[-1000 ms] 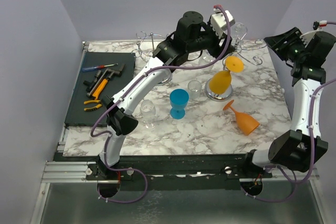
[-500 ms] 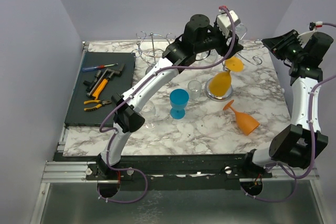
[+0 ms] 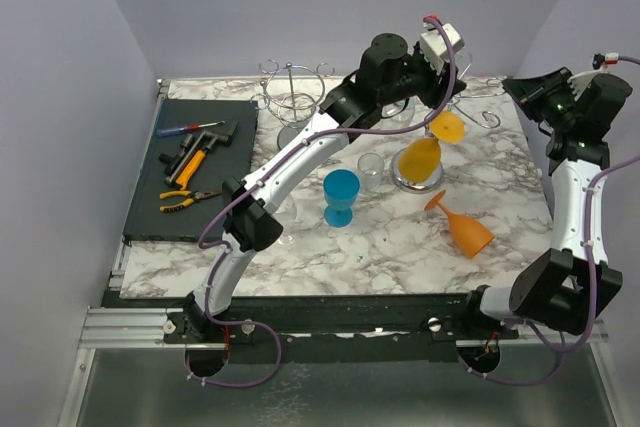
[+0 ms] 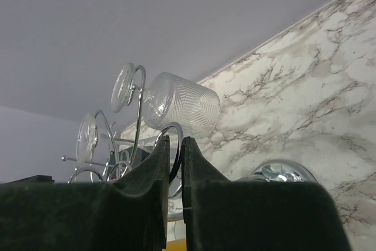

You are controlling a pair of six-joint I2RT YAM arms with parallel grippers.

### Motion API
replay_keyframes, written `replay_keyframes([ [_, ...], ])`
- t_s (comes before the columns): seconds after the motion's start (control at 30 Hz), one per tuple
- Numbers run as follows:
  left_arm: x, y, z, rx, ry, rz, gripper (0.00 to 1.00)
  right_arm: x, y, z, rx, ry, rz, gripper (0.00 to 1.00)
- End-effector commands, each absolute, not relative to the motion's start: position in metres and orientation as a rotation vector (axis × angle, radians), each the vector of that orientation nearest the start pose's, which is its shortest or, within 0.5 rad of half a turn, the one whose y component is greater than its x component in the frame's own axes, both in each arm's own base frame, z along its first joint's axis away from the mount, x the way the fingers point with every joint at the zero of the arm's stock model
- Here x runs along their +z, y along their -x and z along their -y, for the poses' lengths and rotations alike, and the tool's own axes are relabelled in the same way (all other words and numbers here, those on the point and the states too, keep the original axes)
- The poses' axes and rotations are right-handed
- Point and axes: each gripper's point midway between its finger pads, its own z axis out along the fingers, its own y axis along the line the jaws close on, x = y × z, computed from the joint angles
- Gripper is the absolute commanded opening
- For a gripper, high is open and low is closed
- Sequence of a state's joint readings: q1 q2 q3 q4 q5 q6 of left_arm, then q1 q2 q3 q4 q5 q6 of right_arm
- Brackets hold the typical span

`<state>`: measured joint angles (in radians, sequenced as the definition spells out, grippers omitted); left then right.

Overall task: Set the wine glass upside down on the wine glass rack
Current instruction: Adjust the wine rack at the center of the board.

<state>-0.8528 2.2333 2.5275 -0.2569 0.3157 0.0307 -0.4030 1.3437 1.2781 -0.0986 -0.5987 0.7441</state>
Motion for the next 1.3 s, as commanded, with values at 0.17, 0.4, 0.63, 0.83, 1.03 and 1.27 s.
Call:
replay_keyframes([
  [0.17,0.419,-0.379,0.521,-0.91,-0.895,-1.321,0.42,0.359,-0.407,0.056,0.662,-0.576,-1.628,0.01],
  [0.4,0.406,-0.373,0.524,-0.915,-0.928,-1.356,0.53,0.357,-0.409,0.06,0.657,-0.613,-1.624,0.0],
  [0.63,0.413,-0.391,0.524,-0.873,-0.873,-1.342,0.45,0.362,-0.398,0.059,0.611,-0.655,-1.568,0.01],
  [0.83,0.412,-0.395,0.518,-0.899,-0.878,-1.35,0.29,0.362,-0.393,0.052,0.62,-0.666,-1.553,0.01],
  [1.03,0.408,-0.378,0.515,-0.957,-0.921,-1.385,0.3,0.355,-0.397,0.05,0.636,-0.683,-1.569,0.01],
  [1.27,0.406,-0.357,0.524,-0.97,-0.971,-1.38,0.5,0.35,-0.402,0.044,0.64,-0.686,-1.577,0.01],
])
